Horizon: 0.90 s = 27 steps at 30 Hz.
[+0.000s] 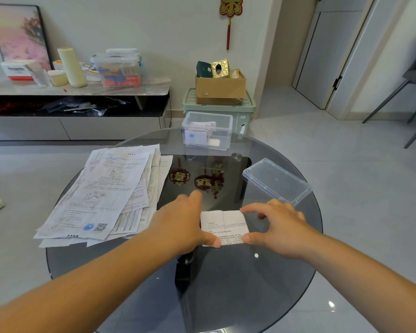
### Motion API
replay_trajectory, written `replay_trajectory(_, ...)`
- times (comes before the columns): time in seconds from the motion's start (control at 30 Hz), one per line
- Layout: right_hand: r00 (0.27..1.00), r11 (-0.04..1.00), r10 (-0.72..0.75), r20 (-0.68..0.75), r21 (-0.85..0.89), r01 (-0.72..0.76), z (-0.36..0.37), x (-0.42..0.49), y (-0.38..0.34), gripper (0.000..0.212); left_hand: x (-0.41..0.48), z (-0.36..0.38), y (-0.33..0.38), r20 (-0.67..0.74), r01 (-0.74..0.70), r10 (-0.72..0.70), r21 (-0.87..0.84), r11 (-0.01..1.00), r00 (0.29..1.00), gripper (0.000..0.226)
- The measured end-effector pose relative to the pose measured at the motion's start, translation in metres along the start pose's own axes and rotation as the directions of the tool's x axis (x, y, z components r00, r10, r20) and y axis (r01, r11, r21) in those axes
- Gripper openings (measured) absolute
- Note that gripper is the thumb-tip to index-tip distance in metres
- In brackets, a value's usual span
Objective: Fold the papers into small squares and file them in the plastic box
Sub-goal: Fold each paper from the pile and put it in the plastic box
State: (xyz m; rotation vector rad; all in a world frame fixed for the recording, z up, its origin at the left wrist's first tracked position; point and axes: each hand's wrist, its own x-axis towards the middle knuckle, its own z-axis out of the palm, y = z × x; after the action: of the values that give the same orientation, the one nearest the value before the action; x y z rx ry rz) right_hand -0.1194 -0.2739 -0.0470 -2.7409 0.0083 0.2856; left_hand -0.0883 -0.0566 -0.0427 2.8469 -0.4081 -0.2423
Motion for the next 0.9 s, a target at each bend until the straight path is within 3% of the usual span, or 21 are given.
replay_trajectory(0.07,0.999,0.999,-0.031,-0.012,0.021,0.031,0.001,-0.001,-0.002,0.058,0.001,0.001,-0.003,-0.012,-0.129,0.129,-0.063,0.99,0.992,0.068)
replay_trajectory(0.13,0.996,0.996,-0.078,-0.054,0.049,0.08,0.002,-0.004,-0.004,0.057,0.0,-0.001,-0.004,0.07,-0.219,0.232,-0.152,0.964,0.97,0.057)
replay_trajectory(0.27,0.947,0.958,-0.284,-0.148,0.0,0.287,0.009,-0.014,-0.009,0.043,0.001,-0.001,-0.004,0.151,-0.225,0.254,-0.184,0.957,0.955,0.053)
replay_trajectory(0.4,0.899,0.902,-0.428,-0.092,0.017,0.431,0.023,-0.025,-0.015,0.032,0.002,-0.005,-0.002,0.19,-0.15,0.184,-0.181,0.972,0.964,0.066)
replay_trajectory(0.53,0.898,0.898,-0.439,-0.04,-0.045,0.437,0.022,-0.027,-0.016,0.054,0.002,-0.013,0.0,0.22,-0.016,0.091,-0.322,0.947,0.971,0.04)
replay_trajectory(0.6,0.901,0.902,-0.431,-0.043,-0.049,0.429,0.022,-0.027,-0.017,0.069,0.003,-0.016,-0.002,0.255,0.07,0.049,-0.438,0.896,0.966,0.021)
replay_trajectory(0.7,0.897,0.899,-0.437,-0.069,-0.073,0.433,0.024,-0.029,-0.02,0.081,0.0,-0.023,-0.003,0.363,0.222,0.032,-0.636,0.739,0.931,0.024)
replay_trajectory(0.8,0.89,0.899,-0.438,-0.13,-0.08,0.431,0.025,-0.031,-0.021,0.067,-0.004,-0.031,-0.004,0.48,0.345,0.096,-0.742,0.575,0.872,0.025)
replay_trajectory(0.9,0.893,0.91,-0.41,-0.183,-0.02,0.414,0.024,-0.029,-0.021,0.031,-0.009,-0.032,-0.008,0.512,0.27,0.2,-0.699,0.662,0.835,0.03)
